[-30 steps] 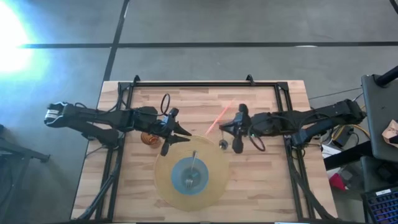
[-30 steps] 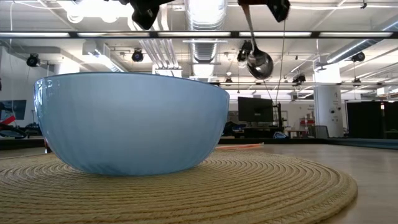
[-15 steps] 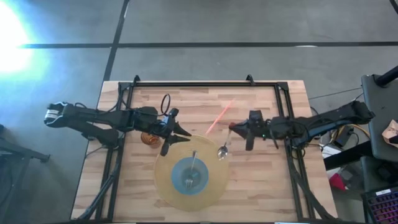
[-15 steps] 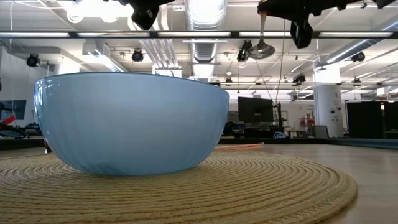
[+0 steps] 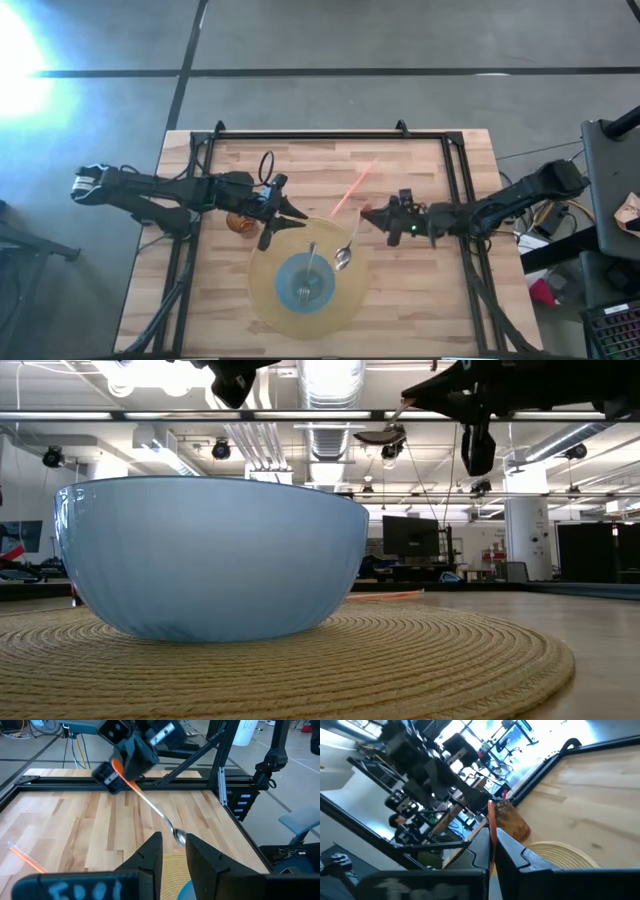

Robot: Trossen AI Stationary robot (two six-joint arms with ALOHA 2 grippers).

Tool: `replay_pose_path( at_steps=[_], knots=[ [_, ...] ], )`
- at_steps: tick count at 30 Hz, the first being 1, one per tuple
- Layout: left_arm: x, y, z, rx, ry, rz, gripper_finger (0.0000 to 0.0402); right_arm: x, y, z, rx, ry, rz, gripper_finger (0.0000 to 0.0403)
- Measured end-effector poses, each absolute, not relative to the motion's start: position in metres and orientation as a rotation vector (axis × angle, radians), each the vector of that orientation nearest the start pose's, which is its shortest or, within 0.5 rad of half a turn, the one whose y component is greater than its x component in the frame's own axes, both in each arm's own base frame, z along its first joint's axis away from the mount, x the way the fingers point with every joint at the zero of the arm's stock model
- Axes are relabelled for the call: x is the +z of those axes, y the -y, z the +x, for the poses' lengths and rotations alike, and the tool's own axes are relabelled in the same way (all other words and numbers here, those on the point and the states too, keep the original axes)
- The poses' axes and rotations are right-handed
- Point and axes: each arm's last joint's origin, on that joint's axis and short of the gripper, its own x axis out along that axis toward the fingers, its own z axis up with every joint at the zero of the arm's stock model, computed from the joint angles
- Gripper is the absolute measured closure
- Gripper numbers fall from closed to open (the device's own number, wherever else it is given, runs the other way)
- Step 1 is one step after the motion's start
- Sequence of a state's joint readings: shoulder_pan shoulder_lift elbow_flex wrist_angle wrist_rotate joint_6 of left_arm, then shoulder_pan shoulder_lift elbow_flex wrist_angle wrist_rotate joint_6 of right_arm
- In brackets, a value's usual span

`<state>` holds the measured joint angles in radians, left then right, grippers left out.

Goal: Pick & Place Utensil
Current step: Put the orange spoon into the blue bowl on the brown mat

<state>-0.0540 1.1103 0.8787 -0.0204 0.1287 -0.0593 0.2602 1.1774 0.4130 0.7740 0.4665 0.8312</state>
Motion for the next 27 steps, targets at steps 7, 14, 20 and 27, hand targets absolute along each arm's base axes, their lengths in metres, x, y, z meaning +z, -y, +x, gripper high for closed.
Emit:
replay_pose_path(
  at_steps=[7,14,20,27],
  knots=[
    [0.318,0.017,0.248,-0.174,-0.264,-0.069,0.0323,0.211,-0.068,0.254,-0.217,0.045,0.826,0.0394],
    [0.317,0.017,0.247,-0.174,-0.272,-0.069,0.0323,0.199,-0.079,0.281,-0.231,-0.005,0.816,0.0394],
    [0.316,0.017,0.247,-0.174,-0.279,-0.069,0.0323,0.188,-0.081,0.289,-0.251,-0.037,0.827,0.0394],
    [0.316,0.017,0.247,-0.174,-0.278,-0.069,0.0323,0.181,-0.081,0.289,-0.265,-0.056,0.831,0.0394]
  ],
)
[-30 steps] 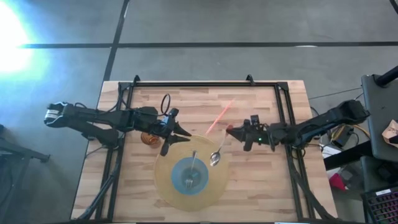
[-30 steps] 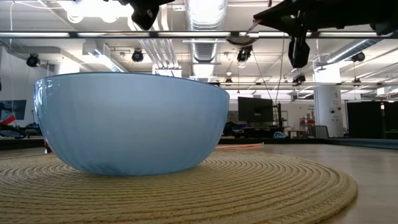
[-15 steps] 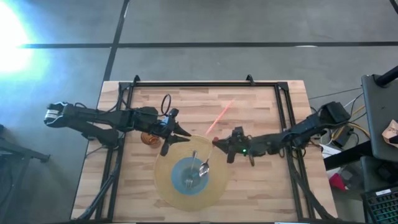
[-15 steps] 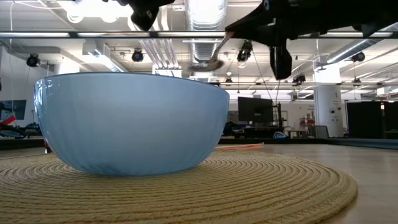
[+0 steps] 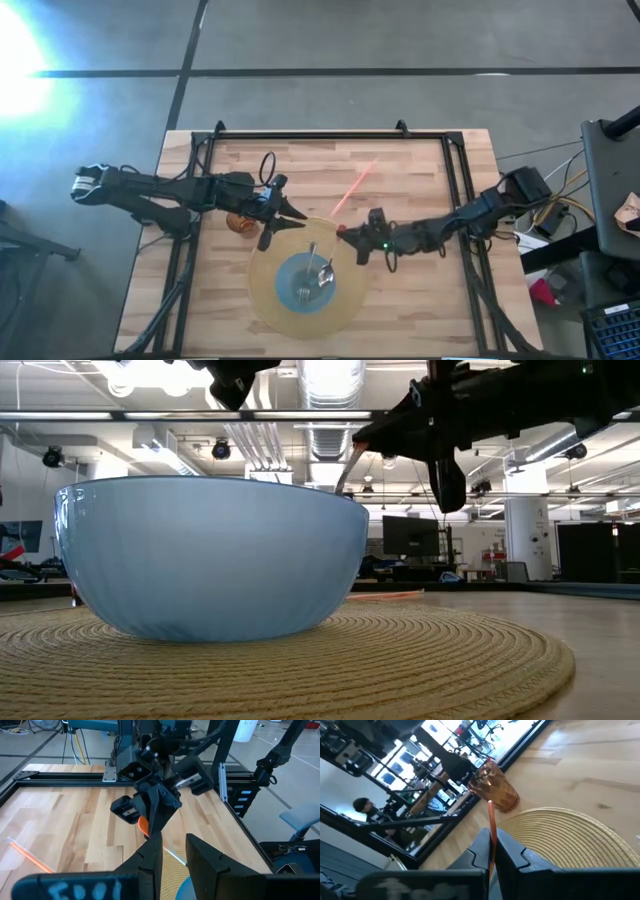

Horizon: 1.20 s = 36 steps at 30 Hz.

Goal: Pick & Place Utensil
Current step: Put the orange spoon into the blue bowl on the brown mat

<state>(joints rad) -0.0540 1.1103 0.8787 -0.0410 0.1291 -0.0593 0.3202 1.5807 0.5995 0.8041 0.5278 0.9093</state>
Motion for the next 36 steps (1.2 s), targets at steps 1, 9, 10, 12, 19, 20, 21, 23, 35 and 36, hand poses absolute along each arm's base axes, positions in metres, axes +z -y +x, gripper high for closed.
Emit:
replay_pose_path(
  at_steps=[1,9,10,12,19,20,21,23,35,36],
  knots=[
    [0.316,0.017,0.247,-0.174,-0.278,-0.069,0.0323,0.179,-0.081,0.29,-0.267,-0.058,0.83,0.0394],
    [0.317,0.017,0.247,-0.174,-0.273,-0.069,0.0323,0.165,-0.081,0.297,-0.31,-0.078,0.808,0.0394],
    [0.317,0.017,0.247,-0.174,-0.273,-0.069,0.0323,0.164,-0.082,0.299,-0.31,-0.081,0.804,0.0394],
    [0.317,0.017,0.247,-0.174,-0.273,-0.07,0.0323,0.164,-0.084,0.304,-0.308,-0.083,0.79,0.0394],
    [0.317,0.017,0.247,-0.171,-0.276,-0.093,0.0323,0.164,-0.088,0.317,-0.295,-0.098,0.739,0.0394],
    [0.317,0.017,0.247,-0.171,-0.276,-0.094,0.0323,0.163,-0.088,0.317,-0.296,-0.104,0.729,0.0394],
    [0.317,0.017,0.247,-0.171,-0.276,-0.094,0.0323,0.162,-0.088,0.317,-0.299,-0.111,0.723,0.0394],
    [0.317,0.017,0.247,-0.17,-0.277,-0.095,0.0323,0.161,-0.088,0.318,-0.3,-0.117,0.714,0.0394],
    [0.316,0.017,0.247,-0.17,-0.278,-0.1,0.0323,0.159,-0.092,0.317,-0.273,-0.156,0.651,0.0394],
    [0.316,0.017,0.247,-0.17,-0.278,-0.1,0.0323,0.159,-0.092,0.317,-0.272,-0.156,0.652,0.0394]
  ],
)
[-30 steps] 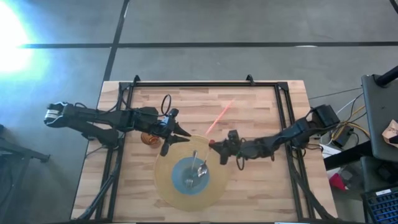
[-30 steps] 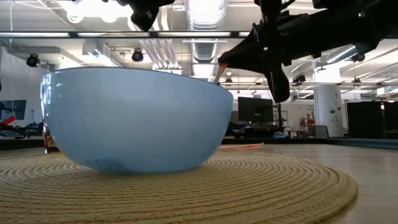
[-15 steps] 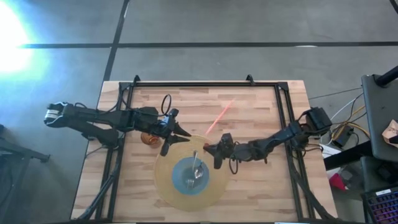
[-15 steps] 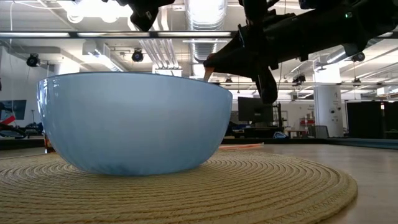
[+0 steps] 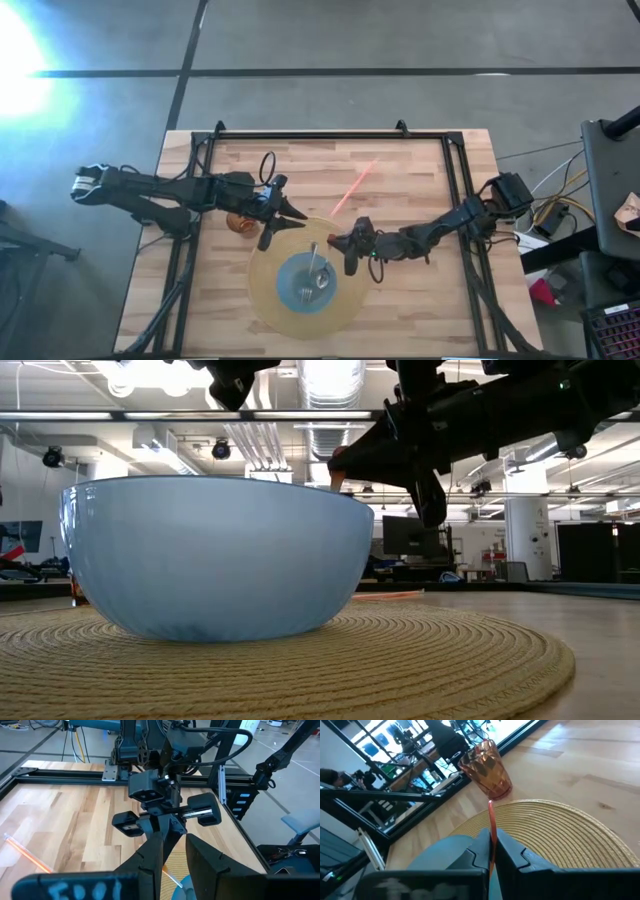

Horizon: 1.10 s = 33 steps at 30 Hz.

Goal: Pick & Place Utensil
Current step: Put the orange spoon into the blue bowl on the brown mat

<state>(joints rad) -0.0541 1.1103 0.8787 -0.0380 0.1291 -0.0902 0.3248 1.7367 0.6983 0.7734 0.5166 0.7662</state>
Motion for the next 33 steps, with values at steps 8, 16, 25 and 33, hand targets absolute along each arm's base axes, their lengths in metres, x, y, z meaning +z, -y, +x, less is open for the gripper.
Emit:
replay_pose_path(
  at_steps=[8,16,25,33],
  knots=[
    [0.316,0.017,0.247,-0.17,-0.278,-0.099,0.0323,0.158,-0.095,0.32,-0.263,-0.16,0.647,0.0394],
    [0.316,0.017,0.247,-0.17,-0.28,-0.1,0.0323,0.154,-0.1,0.332,-0.261,-0.163,0.643,0.0394],
    [0.316,0.017,0.247,-0.17,-0.282,-0.099,0.0323,0.151,-0.098,0.332,-0.283,-0.178,0.631,0.0394],
    [0.316,0.017,0.247,-0.17,-0.282,-0.099,0.0323,0.147,-0.094,0.333,-0.3,-0.202,0.581,0.0385]
  ],
)
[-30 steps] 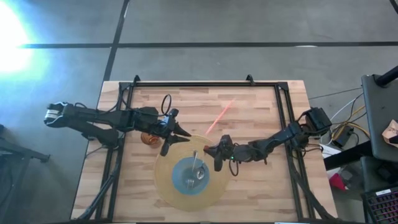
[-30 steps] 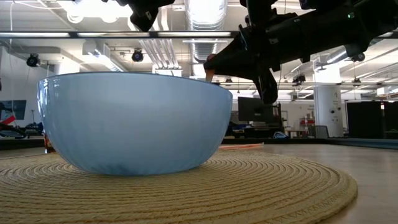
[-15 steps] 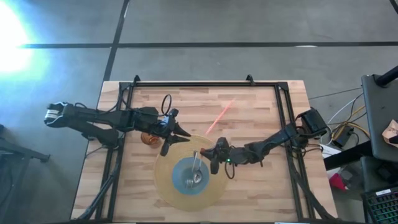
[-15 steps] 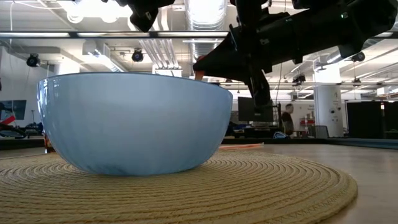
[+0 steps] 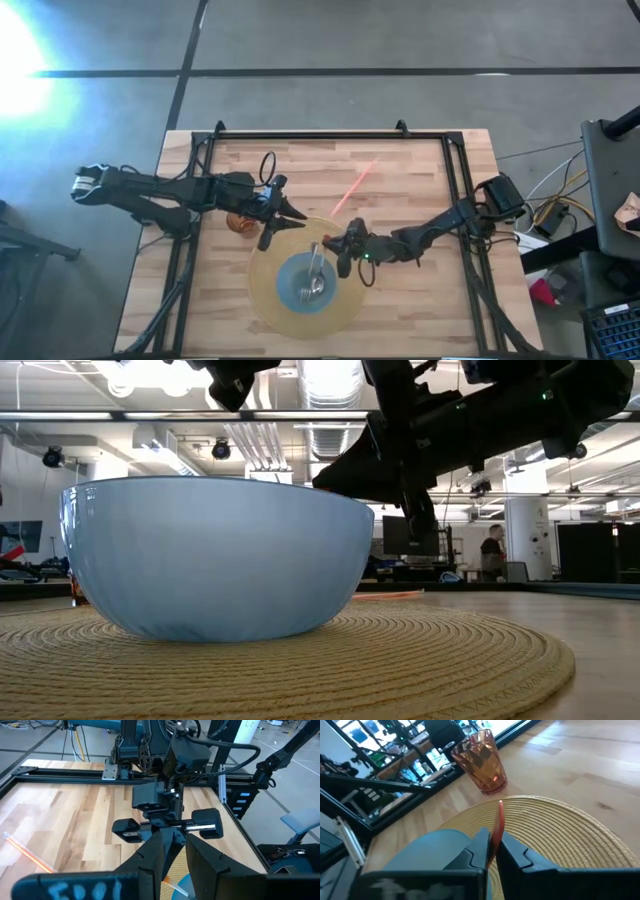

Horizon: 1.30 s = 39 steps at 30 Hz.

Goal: Pick & Place Utensil
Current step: Put the orange spoon into the blue bowl on the brown mat, then put the orange straw into the brown cup on the brown mat

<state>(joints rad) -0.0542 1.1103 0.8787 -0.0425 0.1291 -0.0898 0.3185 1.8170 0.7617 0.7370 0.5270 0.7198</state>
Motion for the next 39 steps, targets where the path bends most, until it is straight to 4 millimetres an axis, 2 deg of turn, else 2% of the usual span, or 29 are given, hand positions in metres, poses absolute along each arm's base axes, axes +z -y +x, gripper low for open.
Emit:
replay_pose_path(
  at_steps=[19,30,39],
  knots=[
    [0.3161,0.0171,0.2472,-0.17,-0.282,-0.099,0.0323,0.1419,-0.0892,0.3321,-0.327,-0.249,0.539,0.0377],
    [0.3161,0.0171,0.2472,-0.17,-0.282,-0.099,0.0323,0.1394,-0.0892,0.3314,-0.32,-0.269,0.52,0.0321],
    [0.3161,0.0171,0.2472,-0.17,-0.282,-0.099,0.0323,0.1408,-0.0893,0.3315,-0.318,-0.26,0.525,0.0299]
  ],
)
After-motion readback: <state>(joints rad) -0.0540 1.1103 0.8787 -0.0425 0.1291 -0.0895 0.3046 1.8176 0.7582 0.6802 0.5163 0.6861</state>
